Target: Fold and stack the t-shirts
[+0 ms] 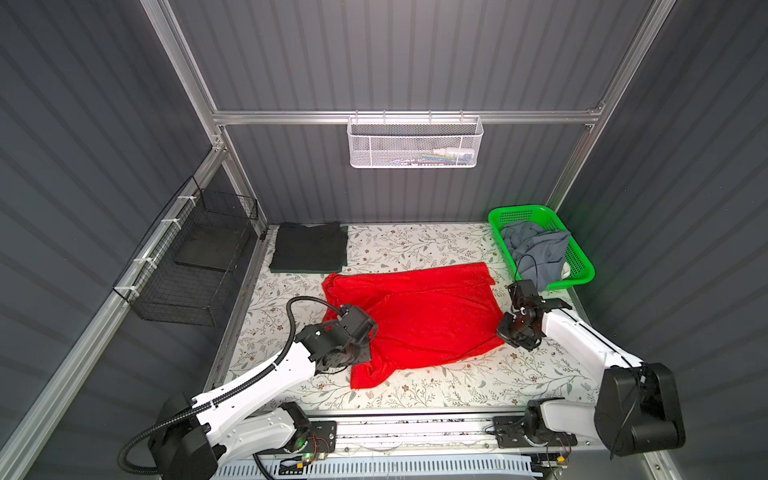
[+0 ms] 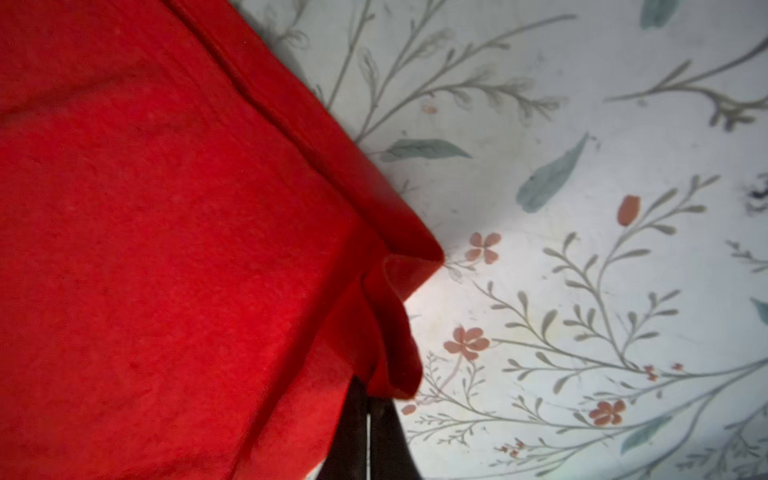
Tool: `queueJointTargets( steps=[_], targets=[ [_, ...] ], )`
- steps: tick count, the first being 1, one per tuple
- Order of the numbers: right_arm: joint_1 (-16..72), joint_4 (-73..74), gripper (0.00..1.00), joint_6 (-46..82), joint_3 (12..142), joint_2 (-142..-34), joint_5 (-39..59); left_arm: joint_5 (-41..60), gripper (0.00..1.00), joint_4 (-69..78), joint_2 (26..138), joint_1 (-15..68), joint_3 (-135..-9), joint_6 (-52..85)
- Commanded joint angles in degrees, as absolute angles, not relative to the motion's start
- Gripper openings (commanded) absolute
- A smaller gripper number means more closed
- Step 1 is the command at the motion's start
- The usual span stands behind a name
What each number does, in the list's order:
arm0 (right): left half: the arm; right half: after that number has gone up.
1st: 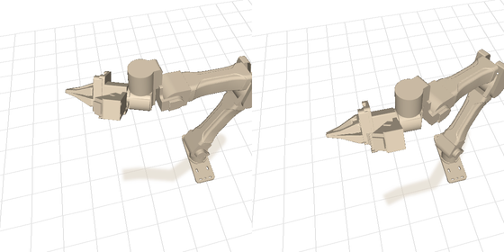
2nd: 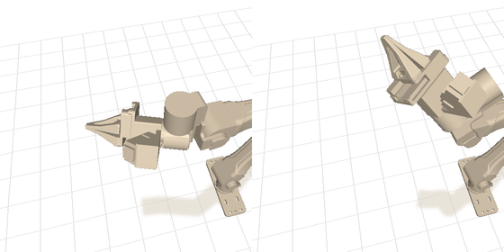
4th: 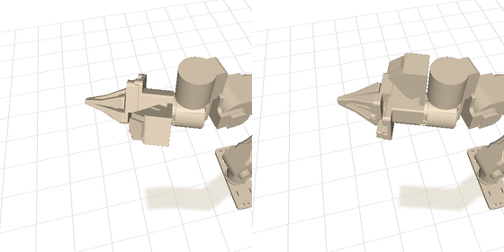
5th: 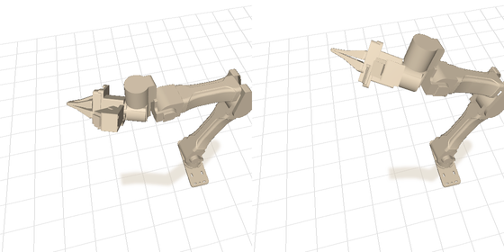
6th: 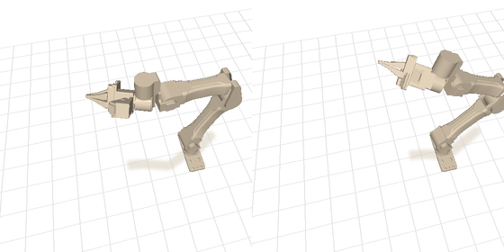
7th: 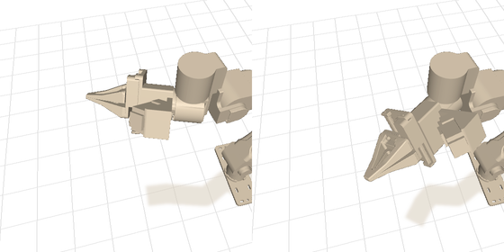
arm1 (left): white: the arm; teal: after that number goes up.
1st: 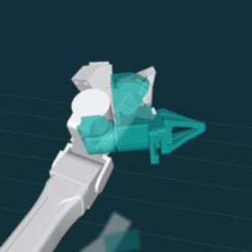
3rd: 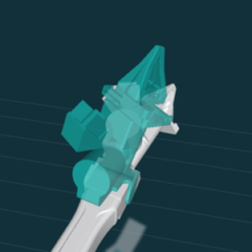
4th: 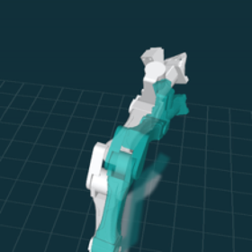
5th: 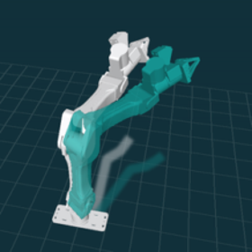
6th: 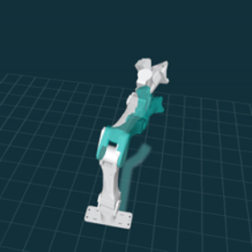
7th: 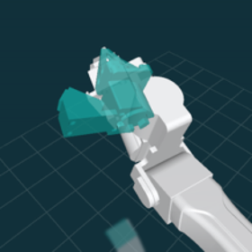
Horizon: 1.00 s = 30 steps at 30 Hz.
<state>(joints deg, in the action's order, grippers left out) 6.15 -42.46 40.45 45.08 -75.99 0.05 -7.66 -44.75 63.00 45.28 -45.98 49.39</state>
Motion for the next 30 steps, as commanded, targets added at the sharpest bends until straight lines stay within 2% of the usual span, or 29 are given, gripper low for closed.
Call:
queueJointTargets(
  steps=[1, 17, 30],
  targets=[
    [5.98, -41.5, 0.0, 37.87, 49.81, -81.29, 3.12, 0.92, 0.0, -44.33, 64.9, 39.18, -45.51, 44.45],
    [5.03, -39.39, 0.0, 32.34, 64.17, -96.23, 0.0, 1.66, 0.0, -46.23, 75.59, 23.65, -55.62, 34.66],
    [4.75, -39.64, 0.0, 31.47, 69.59, -99.09, 0.89, 3.42, 0.0, -48.35, 82.51, 21.06, -63.14, 32.03]
  ],
)
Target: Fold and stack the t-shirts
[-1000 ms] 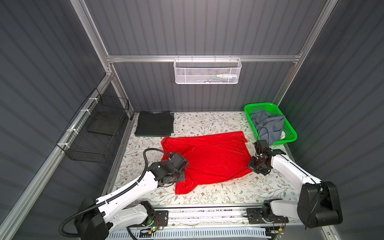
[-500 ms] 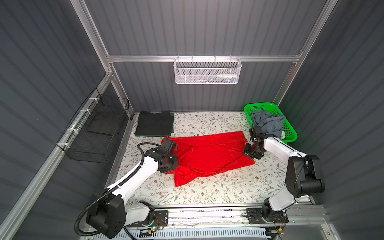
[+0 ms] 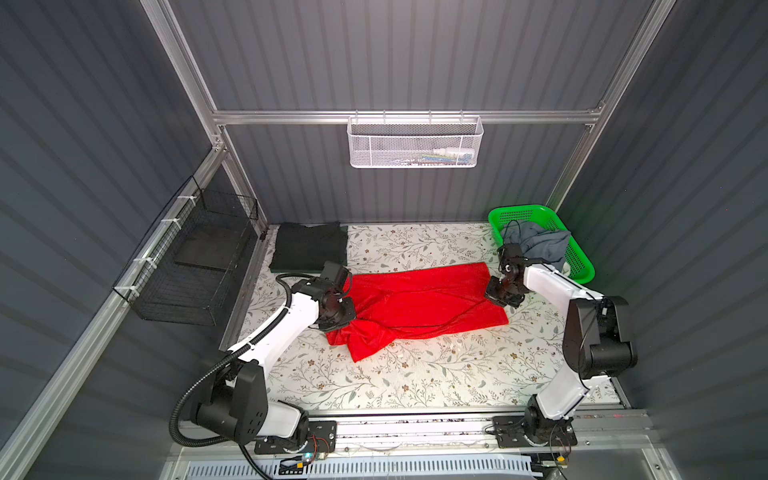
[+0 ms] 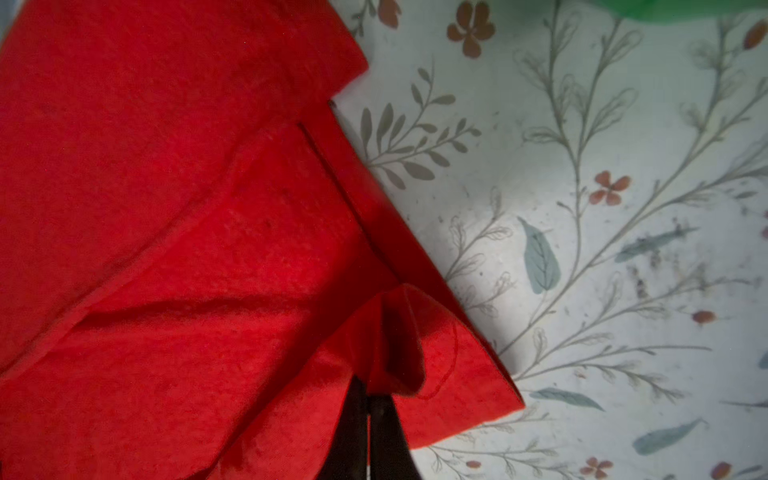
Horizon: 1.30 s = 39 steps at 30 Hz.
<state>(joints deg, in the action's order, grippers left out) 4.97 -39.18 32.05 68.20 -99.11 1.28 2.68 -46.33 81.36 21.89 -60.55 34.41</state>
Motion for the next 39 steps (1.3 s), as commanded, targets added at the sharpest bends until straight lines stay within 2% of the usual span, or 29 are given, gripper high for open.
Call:
queueJointTargets(
  steps=[1, 18, 19, 20, 21, 22, 24, 25, 28, 29, 32, 39],
  targets=[
    [4.72, -39.71, 0.0, 31.37, 69.82, -99.45, 0.73, 3.46, 0.0, -48.87, 83.19, 20.49, -63.8, 31.18],
    [4.48, -39.98, 0.0, 30.39, 76.59, -107.69, 1.13, 3.08, 0.0, -41.82, 93.47, 15.32, -67.13, 28.5],
    [4.48, -40.21, 0.09, 30.32, 76.86, -108.01, 1.35, 2.41, 0.0, -40.85, 93.87, 15.21, -67.3, 28.56],
    [4.58, -40.34, 0.28, 30.22, 77.03, -108.04, 1.53, 0.4, 0.0, -39.72, 94.31, 15.12, -67.49, 28.9],
    [4.65, -39.91, 0.41, 30.13, 76.71, -107.53, 1.99, -1.59, 0.02, -38.9, 94.92, 14.8, -67.78, 29.22],
    [4.74, -39.32, 0.48, 30.23, 75.99, -106.87, 2.5, -3.08, 0.1, -38.18, 95.26, 14.59, -68.11, 29.31],
    [5.41, -38.96, 0.66, 30.89, 74.65, -104.37, 3.04, -5.07, 0.52, -36.68, 95.38, 14.58, -68.98, 29.62],
    [6.11, -39.12, 0.72, 31.08, 74.05, -102.79, 2.37, -5.89, 0.66, -36.12, 95.02, 14.58, -69.36, 29.75],
    [9.9, -40.6, 0.8, 31.51, 72.54, -97.85, 0.35, -9.49, 0.9, -34.16, 91.44, 14.59, -68.76, 29.65],
    [11.6, -40.99, 0.8, 32.01, 71.9, -96.35, 0.59, -10.85, 0.95, -33.47, 89.71, 14.59, -68.19, 29.36],
    [17.63, -41.54, 0.8, 33.42, 71.1, -93.71, 2.37, -14.93, 0.99, -33.95, 85.71, 14.59, -66.84, 27.75],
    [31.26, -37.35, 0.81, 37.19, 71.38, -97.04, 10.29, -18.08, 1.0, -34.63, 77.41, 14.5, -61.02, 28.86]
  ],
)
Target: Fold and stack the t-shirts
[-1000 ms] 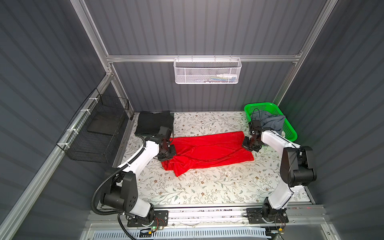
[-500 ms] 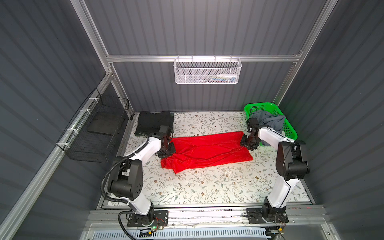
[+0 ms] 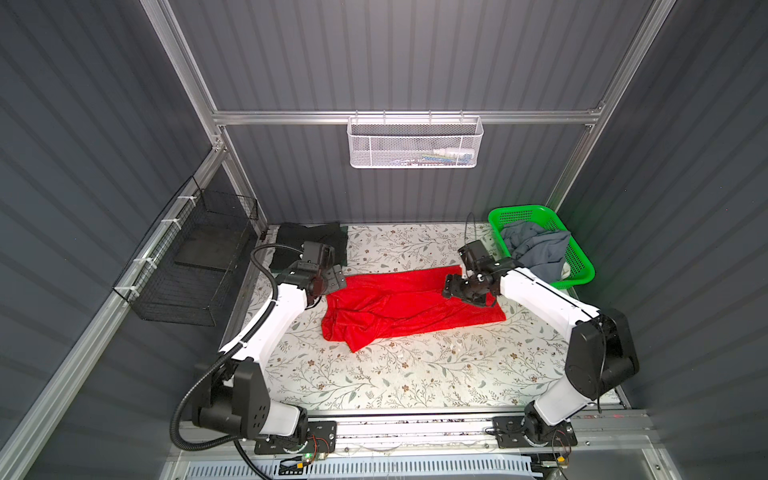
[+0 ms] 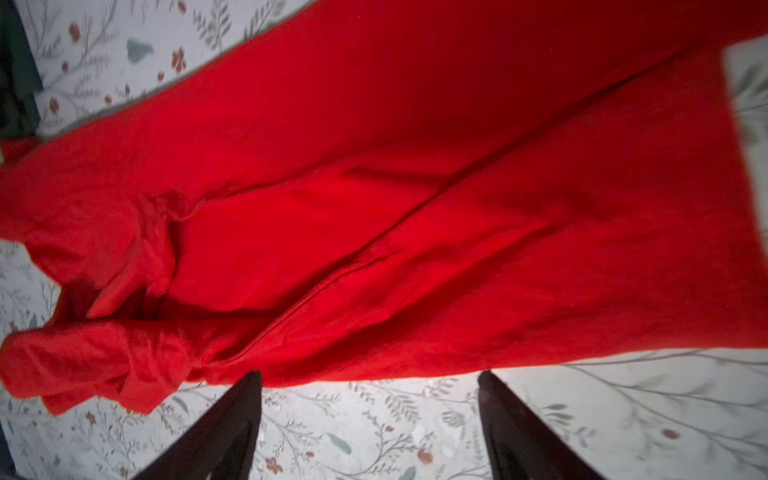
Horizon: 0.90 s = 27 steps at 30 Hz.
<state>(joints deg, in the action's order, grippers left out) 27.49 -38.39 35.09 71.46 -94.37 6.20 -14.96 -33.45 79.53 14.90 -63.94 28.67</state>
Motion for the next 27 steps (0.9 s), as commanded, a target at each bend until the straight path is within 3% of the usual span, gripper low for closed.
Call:
queueJointTargets(
  steps=[1, 11, 21, 27],
  targets=[
    [32.87, -36.38, 0.8, 37.07, 72.03, -98.19, 11.82, -18.69, 1.0, -34.47, 76.44, 14.5, -60.24, 29.21],
    [47.5, -35.43, 0.72, 34.78, 84.4, -113.77, 21.47, -19.96, 1.0, -35.22, 70.09, 13.89, -59.03, 31.11],
    [53.3, -44.63, 0.67, 29.58, 98.96, -126.8, 23.52, -18.39, 1.0, -35.8, 67.41, 13.45, -59.67, 31.97],
    [54.39, -48.45, 0.55, 29.47, 104.85, -133.43, 21.42, -18.2, 1.0, -35.98, 66.12, 13.36, -59.38, 31.82]
  ],
)
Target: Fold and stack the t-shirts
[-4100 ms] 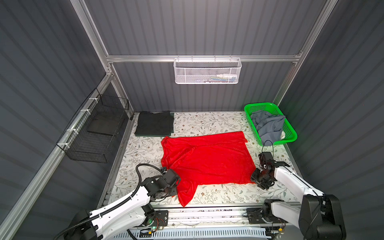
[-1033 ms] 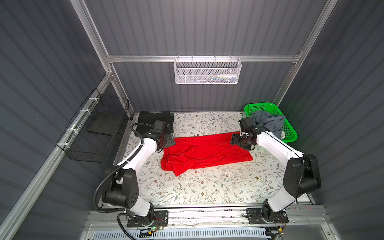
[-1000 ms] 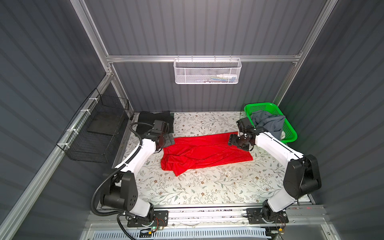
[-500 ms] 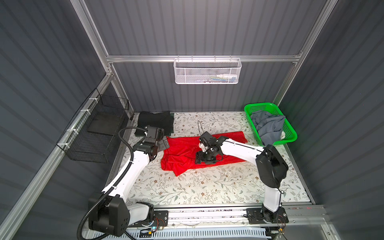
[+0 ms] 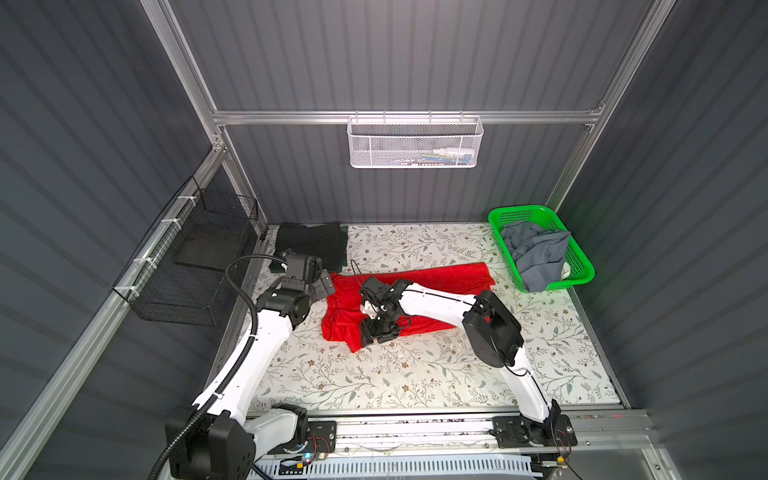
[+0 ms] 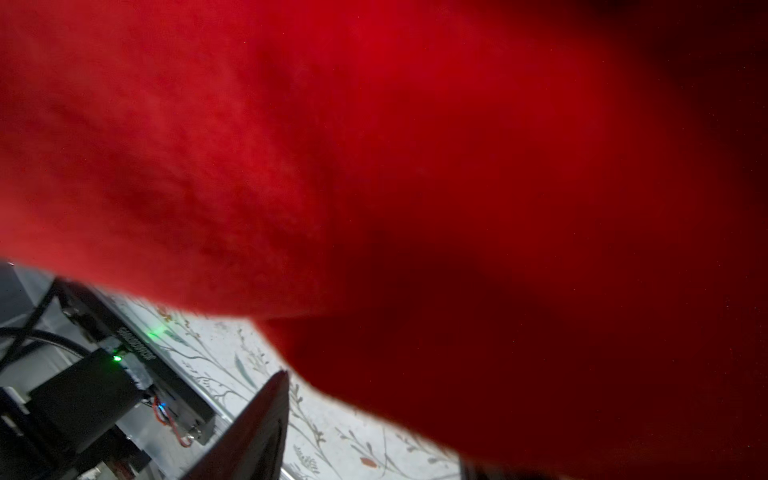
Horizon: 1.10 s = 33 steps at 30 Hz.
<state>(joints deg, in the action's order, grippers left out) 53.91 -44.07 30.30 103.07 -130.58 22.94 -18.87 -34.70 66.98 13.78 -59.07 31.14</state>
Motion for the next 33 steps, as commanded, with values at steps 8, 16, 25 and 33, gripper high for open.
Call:
queueJointTargets(
  steps=[8, 16, 25, 33],
  targets=[
    [54.33, -48.18, 0.32, 30.74, 105.18, -134.36, 17.19, -17.63, 1.0, -35.88, 66.56, 13.12, -58.83, 31.39],
    [53.73, -46.97, 0.01, 32.08, 106.35, -133.62, 14.52, -18.03, 1.0, -35.99, 66.62, 12.8, -57.8, 30.68],
    [53.35, -45.61, 0.0, 32.95, 108.71, -131.53, 13.09, -18.71, 1.0, -37.15, 65.19, 12.22, -56.99, 29.58],
    [51.82, -43.57, 0.0, 34.09, 109.01, -128.75, 11.67, -18.81, 1.0, -37.27, 64.86, 12.04, -55.9, 29.33]
  ],
)
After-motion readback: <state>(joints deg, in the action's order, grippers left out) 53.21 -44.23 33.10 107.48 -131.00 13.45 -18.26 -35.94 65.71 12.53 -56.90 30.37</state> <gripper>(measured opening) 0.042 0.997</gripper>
